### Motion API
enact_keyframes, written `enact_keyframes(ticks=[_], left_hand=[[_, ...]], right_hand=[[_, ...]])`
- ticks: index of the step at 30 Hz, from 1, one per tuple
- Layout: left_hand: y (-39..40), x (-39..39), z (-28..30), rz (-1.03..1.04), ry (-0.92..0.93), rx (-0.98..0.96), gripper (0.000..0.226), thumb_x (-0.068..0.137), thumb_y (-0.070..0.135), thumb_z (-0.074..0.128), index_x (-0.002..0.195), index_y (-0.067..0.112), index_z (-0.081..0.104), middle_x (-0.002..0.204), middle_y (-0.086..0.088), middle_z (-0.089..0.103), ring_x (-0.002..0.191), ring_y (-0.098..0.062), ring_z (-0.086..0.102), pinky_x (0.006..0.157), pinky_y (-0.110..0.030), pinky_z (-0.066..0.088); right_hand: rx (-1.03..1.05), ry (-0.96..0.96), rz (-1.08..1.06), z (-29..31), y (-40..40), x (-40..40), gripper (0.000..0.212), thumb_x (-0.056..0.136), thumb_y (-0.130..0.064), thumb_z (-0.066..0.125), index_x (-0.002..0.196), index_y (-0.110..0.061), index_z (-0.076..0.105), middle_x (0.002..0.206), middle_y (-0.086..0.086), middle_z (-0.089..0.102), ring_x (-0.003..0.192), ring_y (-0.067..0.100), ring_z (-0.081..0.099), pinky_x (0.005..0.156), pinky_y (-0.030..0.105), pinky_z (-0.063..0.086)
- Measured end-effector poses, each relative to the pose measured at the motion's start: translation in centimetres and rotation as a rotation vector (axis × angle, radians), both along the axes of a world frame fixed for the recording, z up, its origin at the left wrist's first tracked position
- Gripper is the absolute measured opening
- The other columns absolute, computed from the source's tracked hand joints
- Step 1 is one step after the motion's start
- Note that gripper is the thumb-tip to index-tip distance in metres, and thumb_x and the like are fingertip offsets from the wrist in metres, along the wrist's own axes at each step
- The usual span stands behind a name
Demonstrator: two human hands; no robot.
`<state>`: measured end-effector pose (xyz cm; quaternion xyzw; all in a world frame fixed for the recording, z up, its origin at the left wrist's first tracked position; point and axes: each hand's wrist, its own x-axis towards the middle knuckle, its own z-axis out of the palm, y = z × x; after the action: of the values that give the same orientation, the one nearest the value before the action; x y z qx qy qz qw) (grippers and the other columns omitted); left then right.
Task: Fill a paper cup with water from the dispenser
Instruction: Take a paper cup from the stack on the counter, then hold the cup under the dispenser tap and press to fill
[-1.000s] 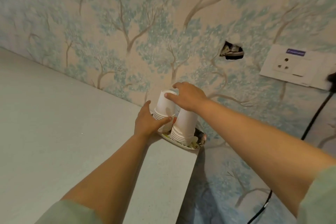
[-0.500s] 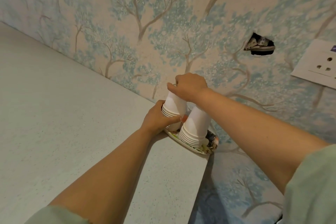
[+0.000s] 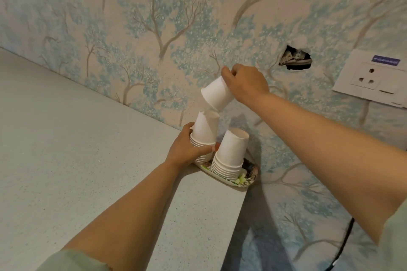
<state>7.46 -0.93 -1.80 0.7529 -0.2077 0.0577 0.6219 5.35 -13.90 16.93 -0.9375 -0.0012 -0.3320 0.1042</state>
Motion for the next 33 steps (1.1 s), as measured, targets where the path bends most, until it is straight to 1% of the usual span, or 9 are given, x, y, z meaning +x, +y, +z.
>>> enact_keyframes(ticks=[5, 10, 15, 18, 21, 25, 28, 30, 33], left_hand=[[0.9, -1.9, 0.1, 0.045, 0.010, -0.010, 0.110, 0.051, 0.058, 0.075, 0.143, 0.022, 0.024, 0.142, -0.005, 0.042, 0.122, -0.023, 0.049, 0.097, -0.040, 0.043], [2.5, -7.9, 0.1, 0.108, -0.067, -0.008, 0.094, 0.066, 0.051, 0.073, 0.142, 0.018, 0.028, 0.147, -0.006, 0.036, 0.130, -0.021, 0.040, 0.094, -0.027, 0.029], [5.5, -15.4, 0.2, 0.067, -0.164, -0.065, 0.093, 0.066, 0.049, 0.075, 0.141, 0.025, 0.024, 0.145, -0.001, 0.033, 0.124, -0.012, 0.038, 0.093, -0.030, 0.040], [6.4, -19.2, 0.2, 0.010, -0.181, -0.097, 0.100, 0.064, 0.046, 0.079, 0.142, 0.026, 0.020, 0.144, 0.000, 0.033, 0.127, -0.015, 0.039, 0.093, -0.027, 0.041], [6.8, -24.0, 0.4, -0.109, -0.121, -0.168, 0.097, 0.065, 0.051, 0.073, 0.143, 0.026, 0.021, 0.141, 0.001, 0.039, 0.123, -0.016, 0.045, 0.096, -0.029, 0.043], [6.8, -28.9, 0.5, -0.097, -0.136, -0.183, 0.069, 0.080, 0.042, 0.063, 0.139, 0.019, 0.035, 0.138, -0.006, 0.046, 0.122, -0.016, 0.046, 0.098, -0.030, 0.038], [6.6, -30.9, 0.1, -0.124, -0.197, -0.096, 0.055, 0.087, 0.040, 0.057, 0.136, 0.019, 0.042, 0.137, -0.005, 0.049, 0.122, -0.019, 0.048, 0.096, -0.029, 0.037], [6.1, -32.1, 0.2, -0.220, -0.249, 0.032, 0.060, 0.082, 0.045, 0.056, 0.135, 0.020, 0.042, 0.136, -0.005, 0.052, 0.121, -0.019, 0.050, 0.094, -0.027, 0.037], [4.3, -35.1, 0.1, -0.388, -0.269, 0.212, 0.066, 0.077, 0.051, 0.057, 0.135, 0.024, 0.041, 0.132, -0.008, 0.054, 0.119, -0.020, 0.052, 0.090, -0.025, 0.037]], right_hand=[[0.236, -0.006, -0.042, -1.1, -0.3, -3.1, 0.045, 0.089, -0.048, 0.030, 0.079, -0.010, 0.052, 0.083, 0.009, 0.055, 0.075, 0.028, 0.049, 0.050, 0.030, 0.027], [0.541, 0.095, -0.086, -2.5, 0.7, -7.1, 0.058, 0.091, -0.047, 0.024, 0.106, -0.002, 0.058, 0.101, 0.018, 0.059, 0.083, 0.030, 0.053, 0.070, 0.034, 0.040], [0.731, 0.227, -0.158, -6.5, 4.0, -13.2, 0.054, 0.091, -0.045, 0.026, 0.101, -0.002, 0.057, 0.075, 0.013, 0.056, 0.055, 0.022, 0.052, 0.049, 0.028, 0.036], [0.909, 0.271, -0.175, -10.0, 5.8, -17.2, 0.053, 0.090, -0.045, 0.030, 0.110, -0.002, 0.055, 0.090, 0.018, 0.063, 0.060, 0.025, 0.056, 0.056, 0.031, 0.046], [1.089, 0.267, -0.169, -12.4, 7.7, -22.5, 0.048, 0.089, -0.044, 0.032, 0.115, -0.010, 0.054, 0.093, 0.016, 0.065, 0.049, 0.021, 0.052, 0.043, 0.024, 0.039], [1.254, 0.268, -0.141, -14.5, 9.3, -30.3, 0.040, 0.093, -0.046, 0.029, 0.084, -0.017, 0.056, 0.069, 0.007, 0.060, 0.042, 0.015, 0.050, 0.032, 0.018, 0.032], [1.190, 0.323, -0.114, -16.0, 9.9, -35.2, 0.037, 0.094, -0.045, 0.031, 0.091, -0.018, 0.056, 0.082, 0.010, 0.065, 0.059, 0.019, 0.063, 0.044, 0.023, 0.043], [0.964, 0.270, -0.096, -17.2, 9.1, -38.5, 0.030, 0.090, -0.046, 0.038, 0.106, -0.025, 0.053, 0.105, 0.003, 0.064, 0.087, 0.013, 0.063, 0.070, 0.026, 0.051], [0.755, 0.263, -0.025, -18.8, 8.6, -44.0, 0.045, 0.067, -0.038, 0.065, 0.103, -0.050, 0.041, 0.105, -0.020, 0.057, 0.092, -0.010, 0.056, 0.076, 0.011, 0.045]])
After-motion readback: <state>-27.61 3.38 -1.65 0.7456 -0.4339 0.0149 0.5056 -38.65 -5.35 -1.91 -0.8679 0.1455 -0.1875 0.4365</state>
